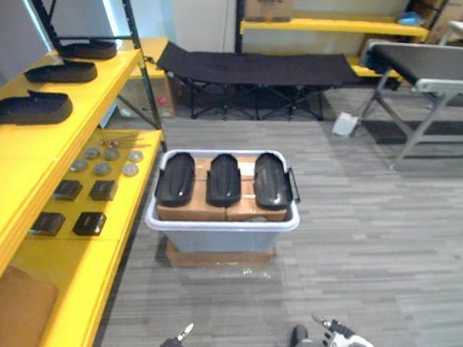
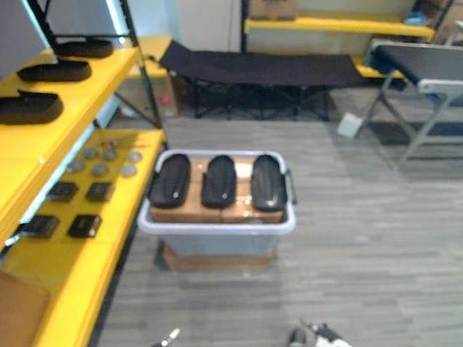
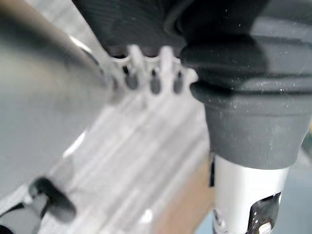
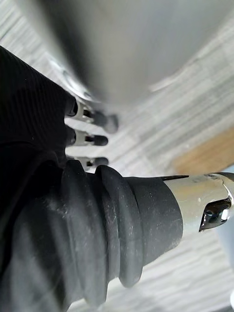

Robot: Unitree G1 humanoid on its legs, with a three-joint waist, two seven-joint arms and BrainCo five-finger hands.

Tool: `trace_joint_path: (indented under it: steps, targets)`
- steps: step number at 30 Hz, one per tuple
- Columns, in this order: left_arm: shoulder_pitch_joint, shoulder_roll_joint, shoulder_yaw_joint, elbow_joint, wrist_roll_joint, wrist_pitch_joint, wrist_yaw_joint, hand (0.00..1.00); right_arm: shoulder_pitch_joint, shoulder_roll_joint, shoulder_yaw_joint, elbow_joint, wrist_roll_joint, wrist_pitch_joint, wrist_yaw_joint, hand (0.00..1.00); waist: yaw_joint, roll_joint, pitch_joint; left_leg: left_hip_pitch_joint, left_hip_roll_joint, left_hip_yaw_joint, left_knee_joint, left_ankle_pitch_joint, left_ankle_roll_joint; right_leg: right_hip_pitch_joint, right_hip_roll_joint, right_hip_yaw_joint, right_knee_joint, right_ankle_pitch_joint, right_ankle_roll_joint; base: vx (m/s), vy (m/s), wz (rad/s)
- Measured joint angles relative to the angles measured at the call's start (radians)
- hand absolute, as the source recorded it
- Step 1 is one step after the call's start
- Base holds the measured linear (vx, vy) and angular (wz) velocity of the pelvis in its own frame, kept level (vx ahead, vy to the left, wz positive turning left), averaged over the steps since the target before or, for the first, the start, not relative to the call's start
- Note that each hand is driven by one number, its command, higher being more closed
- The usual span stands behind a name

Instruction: Walk over and take plastic housings, then place them on the shelf

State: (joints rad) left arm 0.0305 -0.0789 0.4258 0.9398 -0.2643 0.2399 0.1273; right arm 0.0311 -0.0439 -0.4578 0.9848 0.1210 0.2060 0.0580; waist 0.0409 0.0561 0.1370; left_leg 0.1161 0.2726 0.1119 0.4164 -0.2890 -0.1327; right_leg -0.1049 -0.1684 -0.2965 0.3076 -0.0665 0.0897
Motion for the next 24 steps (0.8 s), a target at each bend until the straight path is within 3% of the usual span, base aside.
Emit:
trace_joint_path:
  steps: [1, 2, 3, 4, 5, 7, 8, 9, 10, 12, 14, 15, 16, 19, 21, 24]
  targets:
    - [-0.003, -0.01, 0.01, -0.016, 0.002, 0.0, -0.001, 0.0, 0.001, -0.007, 0.001, 0.006, -0.02, -0.001, 0.006, 0.0, 0.003, 0.008, -0.001, -0.045, 0.009, -0.032, 0.091, 0.033, 0.023, 0.013, 0.007, -0.007, 0.009, -0.014, -0.011, 0.37, -0.425, 0.47]
    - [-0.009, -0.009, 0.02, -0.021, 0.01, -0.001, -0.006, 0.0, 0.001, -0.012, 0.013, 0.008, -0.054, -0.003, 0.017, 0.0, 0.005, 0.026, 0.006, -0.154, 0.037, -0.083, 0.307, 0.124, 0.055, 0.071, 0.026, -0.031, -0.01, -0.039, -0.026, 0.34, -0.41, 0.33]
    - [-0.009, -0.008, 0.025, -0.032, 0.02, -0.008, -0.004, 0.0, 0.004, -0.007, 0.04, 0.012, -0.078, -0.014, 0.035, 0.0, 0.007, 0.037, 0.009, -0.226, 0.071, -0.08, 0.455, 0.118, 0.034, 0.146, 0.05, -0.053, -0.056, -0.045, -0.035, 0.34, -0.381, 0.23]
    - [-0.008, -0.004, 0.02, -0.032, 0.027, -0.014, -0.004, 0.0, 0.005, -0.007, 0.046, 0.016, -0.1, -0.029, 0.045, 0.0, 0.008, 0.034, 0.011, -0.242, 0.073, -0.061, 0.48, 0.111, 0.023, 0.18, 0.053, -0.063, -0.081, -0.045, -0.035, 0.32, -0.321, -0.07]
    - [-0.003, 0.01, -0.016, -0.034, 0.036, -0.021, 0.002, 0.0, 0.01, 0.001, 0.049, 0.013, -0.132, -0.067, 0.065, 0.0, 0.013, 0.019, 0.008, -0.243, 0.066, 0.018, 0.423, 0.108, 0.018, 0.238, 0.052, -0.064, -0.133, -0.043, -0.033, 0.32, -0.24, -0.26]
    - [0.001, 0.026, -0.073, -0.027, 0.054, -0.021, -0.013, 0.0, 0.023, 0.005, 0.09, -0.021, -0.179, -0.142, 0.088, 0.0, 0.01, 0.015, 0.006, -0.239, 0.041, 0.139, 0.185, 0.139, 0.029, 0.286, 0.05, -0.071, -0.193, -0.039, -0.027, 0.33, -0.138, -0.17]
    - [-0.001, 0.03, -0.099, -0.023, 0.08, -0.023, -0.021, 0.0, 0.045, 0.0, 0.173, -0.08, -0.219, -0.19, 0.098, 0.0, 0.006, 0.016, 0.005, -0.243, 0.007, 0.177, -0.005, 0.207, 0.037, 0.288, 0.049, -0.089, -0.209, -0.036, -0.021, 0.23, -0.027, 0.01]
    - [-0.001, 0.028, -0.106, -0.023, 0.087, -0.026, -0.023, 0.0, 0.054, -0.004, 0.228, -0.112, -0.237, -0.213, 0.104, 0.0, 0.007, 0.015, 0.005, -0.244, -0.012, 0.178, -0.083, 0.247, 0.04, 0.287, 0.05, -0.091, -0.211, -0.035, -0.017, 0.37, 0.027, -0.07]
    - [-0.003, 0.023, -0.127, -0.02, 0.089, -0.036, -0.025, 0.0, 0.07, -0.019, 0.348, -0.197, -0.269, -0.257, 0.128, 0.0, 0.01, 0.015, 0.005, -0.244, -0.045, 0.172, -0.187, 0.358, 0.052, 0.285, 0.06, -0.083, -0.212, -0.035, -0.003, 0.31, 0.063, 0.03]
    - [-0.014, 0.057, -0.16, -0.005, 0.109, -0.038, -0.024, 0.0, 0.07, -0.025, 0.56, -0.328, -0.299, -0.314, 0.183, 0.0, 0.005, -0.034, -0.003, -0.219, -0.088, 0.171, -0.267, 0.359, 0.064, 0.278, 0.038, -0.082, -0.213, -0.033, 0.013, 0.31, 0.071, 0.15]
    - [-0.033, 0.126, -0.238, 0.028, 0.114, -0.039, -0.025, 0.0, 0.01, -0.061, 0.849, -0.477, -0.325, -0.42, 0.294, 0.0, 0.006, -0.102, -0.003, -0.218, -0.137, 0.17, -0.354, 0.388, 0.07, 0.247, 0.003, -0.086, -0.216, -0.045, 0.031, 0.19, 0.049, 0.17]
    - [-0.035, 0.141, -0.257, 0.035, 0.114, -0.039, -0.024, 0.0, -0.015, -0.067, 0.917, -0.506, -0.321, -0.443, 0.322, 0.0, 0.008, -0.112, -0.004, -0.217, -0.148, 0.169, -0.374, 0.396, 0.073, 0.243, -0.003, -0.086, -0.216, -0.045, 0.031, 0.18, 0.067, 0.3]
    - [-0.036, 0.161, -0.292, 0.063, 0.112, -0.041, -0.021, 0.0, -0.078, -0.08, 1.07, -0.584, -0.281, -0.473, 0.398, 0.0, 0.017, -0.122, -0.002, -0.2, -0.175, 0.158, -0.419, 0.412, 0.079, 0.246, -0.015, -0.088, -0.216, -0.045, 0.031, 0.13, 0.064, 0.33]
    - [-0.037, 0.164, -0.32, 0.067, 0.118, -0.043, -0.022, 0.0, -0.185, -0.073, 1.249, -0.698, -0.148, -0.45, 0.531, 0.0, 0.046, -0.113, 0.005, -0.155, -0.201, 0.136, -0.488, 0.435, 0.085, 0.276, -0.027, -0.089, -0.214, -0.045, 0.03, 0.11, 0.031, 0.35]
    - [-0.04, 0.17, -0.333, 0.062, 0.127, -0.053, -0.023, 0.0, -0.296, -0.046, 1.357, -0.8, 0.027, -0.378, 0.656, 0.0, 0.06, -0.104, 0.011, -0.15, -0.213, 0.106, -0.497, 0.438, 0.086, 0.291, -0.03, -0.1, -0.213, -0.044, 0.03, 0.06, -0.009, 0.36]
    - [-0.039, 0.173, -0.334, 0.062, 0.152, -0.058, -0.024, 0.0, -0.425, -0.012, 1.369, -0.93, 0.246, -0.283, 0.724, 0.0, 0.06, -0.103, 0.011, -0.148, -0.215, 0.093, -0.497, 0.439, 0.085, 0.3, -0.027, -0.113, -0.213, -0.044, 0.03, -0.01, -0.029, 0.12]
